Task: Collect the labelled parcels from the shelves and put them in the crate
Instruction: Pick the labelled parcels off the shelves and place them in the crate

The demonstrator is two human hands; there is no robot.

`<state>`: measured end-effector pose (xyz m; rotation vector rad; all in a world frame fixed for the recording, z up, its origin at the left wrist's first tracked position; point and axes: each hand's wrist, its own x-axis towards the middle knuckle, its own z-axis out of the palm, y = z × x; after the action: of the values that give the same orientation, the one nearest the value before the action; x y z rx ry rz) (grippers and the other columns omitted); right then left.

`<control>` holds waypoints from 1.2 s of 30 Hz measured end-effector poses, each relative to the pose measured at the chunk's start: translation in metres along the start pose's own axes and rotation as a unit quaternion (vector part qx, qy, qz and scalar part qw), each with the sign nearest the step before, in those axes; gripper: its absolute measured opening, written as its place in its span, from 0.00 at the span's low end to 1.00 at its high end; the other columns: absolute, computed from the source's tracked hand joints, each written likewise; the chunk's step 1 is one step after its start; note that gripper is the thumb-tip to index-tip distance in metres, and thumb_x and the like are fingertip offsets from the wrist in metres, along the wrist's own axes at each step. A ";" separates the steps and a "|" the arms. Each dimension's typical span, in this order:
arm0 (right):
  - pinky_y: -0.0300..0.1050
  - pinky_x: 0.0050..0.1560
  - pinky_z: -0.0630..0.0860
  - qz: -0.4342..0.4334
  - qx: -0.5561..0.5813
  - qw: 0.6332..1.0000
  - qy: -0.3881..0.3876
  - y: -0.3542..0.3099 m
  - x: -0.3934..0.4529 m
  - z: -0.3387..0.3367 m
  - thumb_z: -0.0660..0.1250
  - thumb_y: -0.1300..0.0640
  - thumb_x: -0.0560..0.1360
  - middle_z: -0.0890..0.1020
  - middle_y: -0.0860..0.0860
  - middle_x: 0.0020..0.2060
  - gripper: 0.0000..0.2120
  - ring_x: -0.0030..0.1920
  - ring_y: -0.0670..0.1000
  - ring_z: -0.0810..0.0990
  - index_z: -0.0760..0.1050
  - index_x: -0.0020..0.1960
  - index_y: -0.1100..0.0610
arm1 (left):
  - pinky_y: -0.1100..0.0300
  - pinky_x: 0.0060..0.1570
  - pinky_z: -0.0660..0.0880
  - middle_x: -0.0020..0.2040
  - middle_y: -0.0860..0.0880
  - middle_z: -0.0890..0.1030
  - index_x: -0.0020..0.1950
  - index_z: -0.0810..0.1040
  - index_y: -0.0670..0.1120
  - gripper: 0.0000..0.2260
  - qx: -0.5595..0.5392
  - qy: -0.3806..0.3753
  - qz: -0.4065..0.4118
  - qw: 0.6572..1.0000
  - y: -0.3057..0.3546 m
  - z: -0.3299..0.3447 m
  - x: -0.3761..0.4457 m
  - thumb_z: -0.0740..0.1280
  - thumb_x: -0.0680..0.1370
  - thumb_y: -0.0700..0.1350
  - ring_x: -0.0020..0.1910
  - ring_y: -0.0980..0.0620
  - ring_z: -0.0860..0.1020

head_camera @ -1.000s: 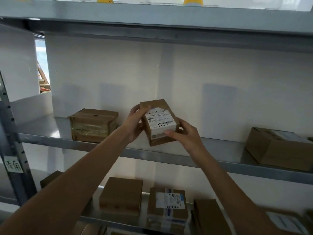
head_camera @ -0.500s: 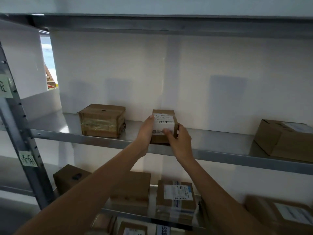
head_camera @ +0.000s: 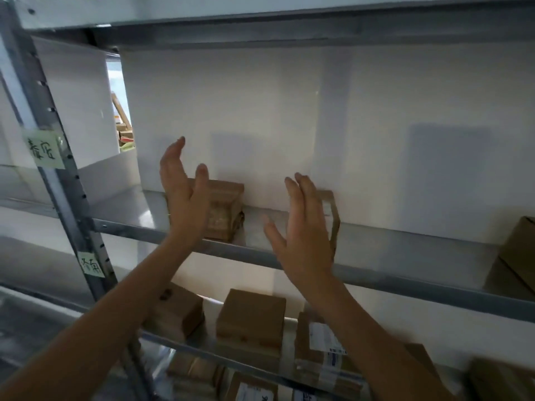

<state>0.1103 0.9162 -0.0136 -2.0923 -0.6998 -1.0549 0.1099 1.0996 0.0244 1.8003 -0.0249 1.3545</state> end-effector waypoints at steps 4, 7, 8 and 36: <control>0.45 0.75 0.54 0.010 0.031 0.988 -0.153 -0.032 0.012 0.044 0.64 0.46 0.79 0.53 0.52 0.79 0.35 0.78 0.50 0.51 0.51 0.79 0.55 | 0.46 0.74 0.55 0.75 0.49 0.63 0.74 0.63 0.52 0.23 0.131 0.025 -0.075 0.988 -0.060 -0.019 0.027 0.54 0.79 0.54 0.73 0.48 0.60; 0.40 0.73 0.58 0.119 0.116 0.968 -0.191 -0.035 0.022 0.077 0.68 0.48 0.77 0.54 0.51 0.78 0.40 0.77 0.50 0.54 0.48 0.79 0.55 | 0.46 0.73 0.58 0.75 0.49 0.62 0.75 0.60 0.53 0.22 0.076 -0.059 -0.160 0.982 -0.088 -0.033 0.036 0.54 0.82 0.56 0.72 0.48 0.62; 0.32 0.68 0.62 0.167 0.165 0.953 -0.190 -0.036 0.026 0.086 0.69 0.49 0.77 0.59 0.51 0.75 0.39 0.74 0.49 0.60 0.50 0.79 0.55 | 0.48 0.72 0.61 0.73 0.49 0.63 0.75 0.59 0.53 0.21 0.026 -0.100 -0.217 0.971 -0.094 -0.036 0.037 0.53 0.82 0.56 0.71 0.49 0.64; 0.34 0.43 0.79 0.310 0.373 0.875 -0.002 -0.087 0.058 0.147 0.69 0.54 0.76 0.78 0.53 0.60 0.19 0.51 0.45 0.82 0.67 0.65 0.50 | 0.49 0.60 0.74 0.51 0.53 0.80 0.58 0.77 0.57 0.15 -0.249 -0.281 -0.245 0.894 -0.151 -0.099 0.085 0.55 0.80 0.60 0.55 0.50 0.78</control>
<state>0.1483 1.0921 -0.0009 -1.4577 -0.3037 -0.3251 0.1405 1.2955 0.0037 1.5469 -0.1958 0.3907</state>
